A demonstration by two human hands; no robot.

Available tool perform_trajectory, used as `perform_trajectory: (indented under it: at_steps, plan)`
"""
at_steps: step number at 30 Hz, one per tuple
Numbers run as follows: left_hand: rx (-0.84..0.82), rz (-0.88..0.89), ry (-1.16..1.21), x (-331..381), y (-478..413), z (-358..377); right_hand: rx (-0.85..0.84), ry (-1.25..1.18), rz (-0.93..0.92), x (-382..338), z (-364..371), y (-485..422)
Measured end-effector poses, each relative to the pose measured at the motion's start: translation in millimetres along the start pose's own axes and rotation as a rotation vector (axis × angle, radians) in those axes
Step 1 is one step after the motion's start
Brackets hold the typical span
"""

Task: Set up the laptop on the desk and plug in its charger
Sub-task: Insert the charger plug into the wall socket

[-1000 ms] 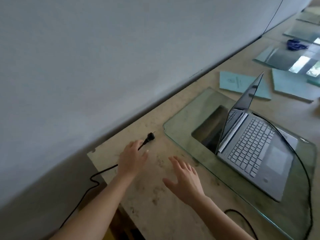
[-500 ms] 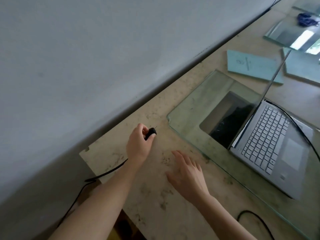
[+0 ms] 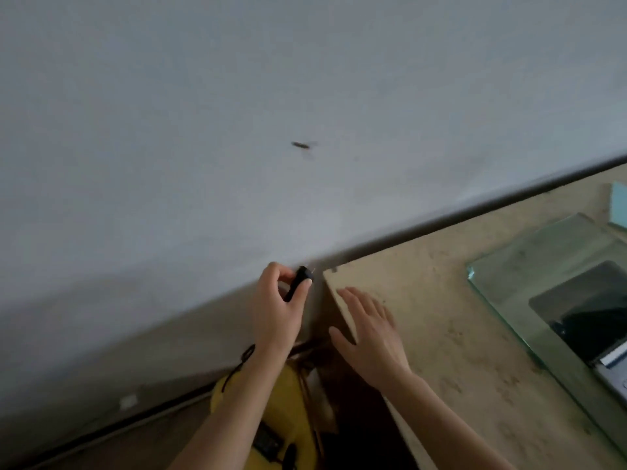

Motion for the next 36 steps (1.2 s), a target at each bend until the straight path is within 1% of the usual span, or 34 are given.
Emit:
perform_trajectory:
  at_steps: [2, 5, 9, 13, 18, 24, 28, 31, 36]
  plan:
    - [0.104, 0.009, -0.022, -9, -3, -42, -0.025, -0.009, -0.088, -32, 13, -2]
    - [0.252, -0.037, -0.044, -25, -3, -111, -0.079, -0.037, -0.228, -88, 35, 2]
    - [0.404, -0.068, -0.093, -51, 9, -193, -0.144, -0.051, -0.373, -152, 64, 16]
    - [0.494, -0.119, -0.165, -89, 28, -260, -0.213, -0.062, -0.488, -198, 102, 29]
    - [0.536, -0.218, -0.270, -135, 58, -313, -0.299, -0.017, -0.638, -232, 159, 33]
    - [0.523, -0.278, -0.526, -207, 93, -350, -0.350, 0.030, -0.774, -227, 243, 29]
    - [0.498, -0.282, -0.658, -271, 119, -346, -0.363, 0.103, -0.907, -201, 313, 32]
    - [0.488, -0.285, -0.666, -328, 134, -327, -0.351, 0.172, -1.039, -180, 367, 34]
    - [0.513, -0.346, -0.589, -434, 158, -277, -0.340, 0.266, -1.193, -153, 457, 39]
Point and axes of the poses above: each hand's wrist, its own y-axis away from the middle knuckle, its own z-axis out of the palm, x = y × z, the point moved 1 cm from there along -y, towards the middle knuckle, and after that the axes turned 13 degrees about x, right-handed, at the moved point
